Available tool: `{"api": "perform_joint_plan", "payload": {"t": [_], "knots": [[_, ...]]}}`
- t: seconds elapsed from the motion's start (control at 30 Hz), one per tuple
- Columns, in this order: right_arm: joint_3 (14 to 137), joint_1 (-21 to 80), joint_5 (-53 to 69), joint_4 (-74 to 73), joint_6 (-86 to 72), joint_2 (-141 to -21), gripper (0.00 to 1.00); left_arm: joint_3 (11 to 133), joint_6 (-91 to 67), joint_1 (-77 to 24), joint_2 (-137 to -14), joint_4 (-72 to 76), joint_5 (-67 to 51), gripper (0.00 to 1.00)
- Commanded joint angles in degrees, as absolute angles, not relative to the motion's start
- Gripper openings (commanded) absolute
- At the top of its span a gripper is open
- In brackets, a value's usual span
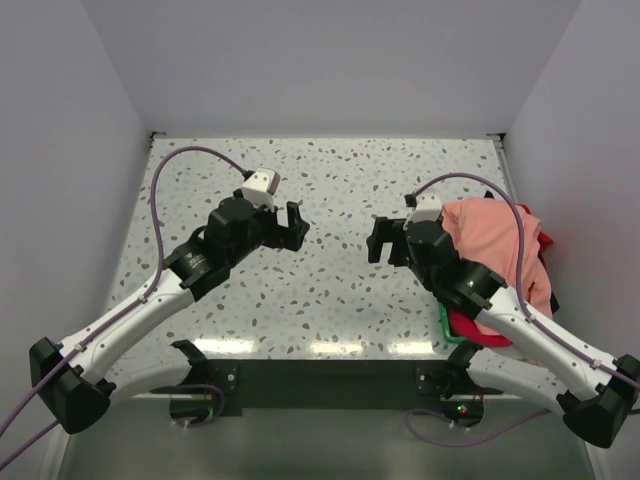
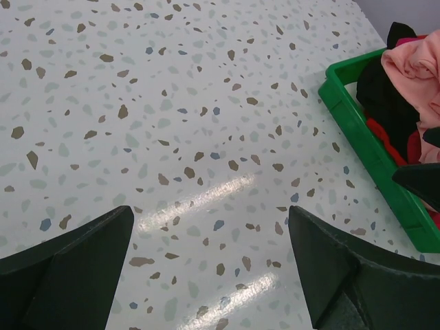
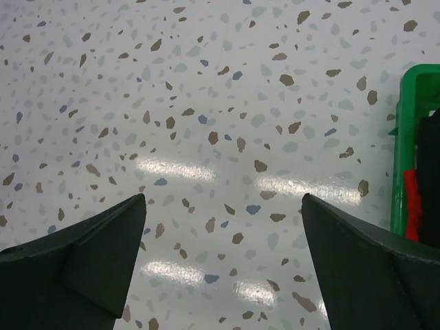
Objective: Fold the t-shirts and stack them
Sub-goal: Grab the tshirt from the pile
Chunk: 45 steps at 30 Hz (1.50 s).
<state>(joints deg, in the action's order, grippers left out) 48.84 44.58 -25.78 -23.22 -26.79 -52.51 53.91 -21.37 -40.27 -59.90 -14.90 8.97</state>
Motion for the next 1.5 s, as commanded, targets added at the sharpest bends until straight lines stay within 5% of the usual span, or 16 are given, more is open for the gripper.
{"api": "perform_joint_plan", "payload": {"t": [0.0,0.37,0.67,1.1,1.27,1.4,1.43,1.47], "knots": [[51.1,44.6,-25.6,-23.7,-25.8,-52.6,0.99,54.7,-19.9,-40.3,-59.4,-14.4,8.3,1.0],[63.0,43.5,-35.4,-32.9,-24.8,-63.2,0.99,55.6,-20.4,-40.3,-59.9,-16.1,7.2,1.0],[73.7,16.3,-38.6,-40.6,-24.8,-72.2,0.98,56.7,-20.5,-40.3,-59.8,-19.4,6.1,0.98],[65.0,12.3,-39.5,-43.8,-27.6,-66.1,0.9,53.7,-20.7,-40.3,-57.1,-19.1,6.5,0.98],[61.5,12.4,-38.5,-44.3,-28.4,-65.0,0.8,53.4,-20.9,-40.3,-57.2,-19.0,6.4,0.98],[62.2,12.3,-38.1,-44.3,-28.0,-64.1,0.45,53.0,-21.6,-40.3,-57.2,-19.0,6.3,0.98],[63.7,12.3,-37.8,-44.5,-27.8,-63.8,0.27,53.1,-21.7,-40.3,-57.0,-19.1,6.2,0.98],[64.7,12.3,-37.4,-44.5,-27.2,-63.7,0.19,53.1,-21.9,-40.3,-57.0,-19.1,6.3,0.98]]}}
